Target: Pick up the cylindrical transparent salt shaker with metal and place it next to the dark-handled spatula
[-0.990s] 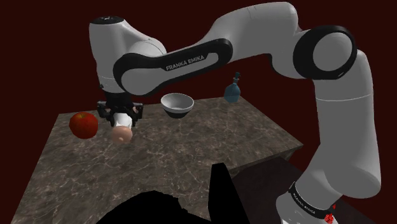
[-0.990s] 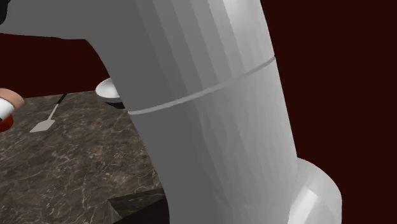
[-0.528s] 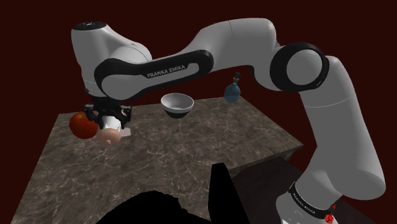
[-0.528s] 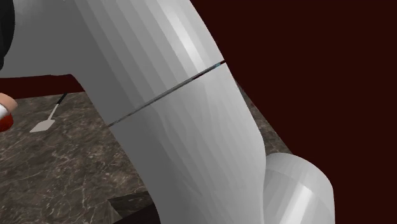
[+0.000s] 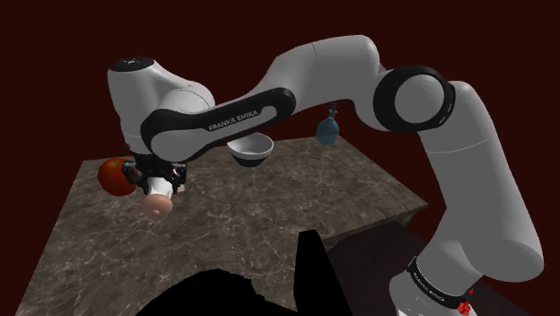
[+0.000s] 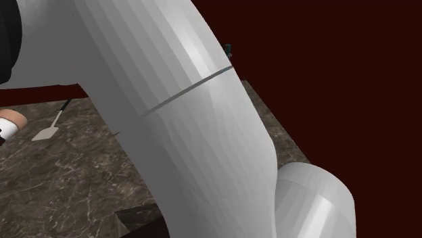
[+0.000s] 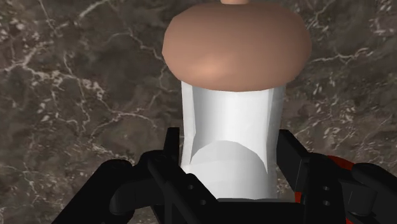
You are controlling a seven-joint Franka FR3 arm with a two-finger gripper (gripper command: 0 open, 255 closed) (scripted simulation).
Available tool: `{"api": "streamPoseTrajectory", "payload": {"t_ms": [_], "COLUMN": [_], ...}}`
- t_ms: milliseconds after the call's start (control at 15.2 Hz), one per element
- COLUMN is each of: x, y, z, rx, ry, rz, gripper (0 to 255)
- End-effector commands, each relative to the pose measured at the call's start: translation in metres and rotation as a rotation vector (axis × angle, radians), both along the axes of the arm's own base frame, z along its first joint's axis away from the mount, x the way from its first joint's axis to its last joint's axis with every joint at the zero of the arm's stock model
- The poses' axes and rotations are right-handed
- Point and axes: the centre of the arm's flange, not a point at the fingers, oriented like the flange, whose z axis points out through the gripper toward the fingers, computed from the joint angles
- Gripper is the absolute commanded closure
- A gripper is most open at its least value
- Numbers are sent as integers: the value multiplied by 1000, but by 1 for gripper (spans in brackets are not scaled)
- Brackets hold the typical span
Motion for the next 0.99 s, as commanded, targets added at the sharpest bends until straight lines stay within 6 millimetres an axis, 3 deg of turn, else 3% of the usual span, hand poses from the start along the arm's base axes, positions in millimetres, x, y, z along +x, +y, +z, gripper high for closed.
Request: {"api": "streamPoseTrajectory", "payload": {"t_ms": [0, 792, 924], "x": [0, 0, 0], "y": [0, 0, 0], "z": [-11, -74, -74], "rx": [1, 1, 1], "ry": [-1, -1, 0], "rz": [0, 0, 0], "gripper": [255, 255, 255]}}
